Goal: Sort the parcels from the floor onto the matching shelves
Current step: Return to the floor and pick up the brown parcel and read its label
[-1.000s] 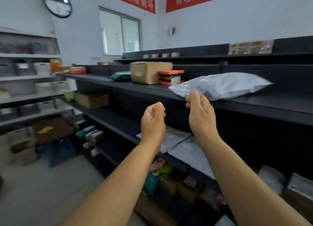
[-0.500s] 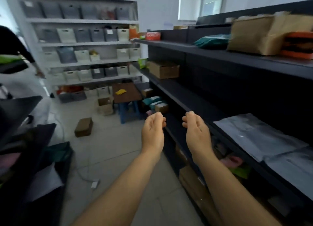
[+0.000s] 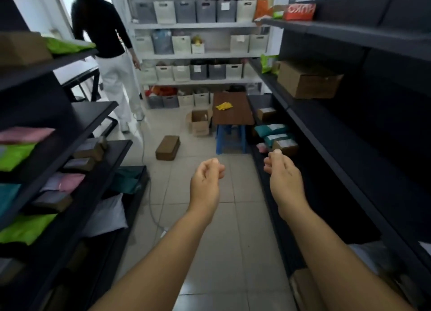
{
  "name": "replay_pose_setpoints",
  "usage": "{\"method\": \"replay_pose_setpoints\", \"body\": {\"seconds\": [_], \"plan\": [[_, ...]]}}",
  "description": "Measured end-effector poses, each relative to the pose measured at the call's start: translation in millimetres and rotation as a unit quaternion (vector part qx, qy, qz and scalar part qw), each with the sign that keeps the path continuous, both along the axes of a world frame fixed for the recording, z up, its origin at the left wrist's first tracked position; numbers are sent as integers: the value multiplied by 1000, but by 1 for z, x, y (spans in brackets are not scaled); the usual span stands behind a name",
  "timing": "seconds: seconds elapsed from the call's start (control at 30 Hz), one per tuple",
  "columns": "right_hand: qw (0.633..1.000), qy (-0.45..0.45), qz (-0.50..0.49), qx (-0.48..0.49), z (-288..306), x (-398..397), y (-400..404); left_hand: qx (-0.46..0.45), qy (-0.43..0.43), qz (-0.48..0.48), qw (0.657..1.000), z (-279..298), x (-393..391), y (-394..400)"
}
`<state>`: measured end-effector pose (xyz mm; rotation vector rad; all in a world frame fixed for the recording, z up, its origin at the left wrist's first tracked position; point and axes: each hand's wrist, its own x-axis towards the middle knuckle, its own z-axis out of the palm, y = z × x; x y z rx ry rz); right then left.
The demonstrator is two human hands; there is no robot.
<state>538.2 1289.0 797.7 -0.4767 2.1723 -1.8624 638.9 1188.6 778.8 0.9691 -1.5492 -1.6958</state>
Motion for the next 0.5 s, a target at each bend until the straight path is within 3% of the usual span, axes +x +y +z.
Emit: {"method": "replay_pose_setpoints", "body": {"seconds": [0.5], "plan": [[997,-45,53,41,-39,-111,-284,44,-19,89,995,-44,-85,-280]]}}
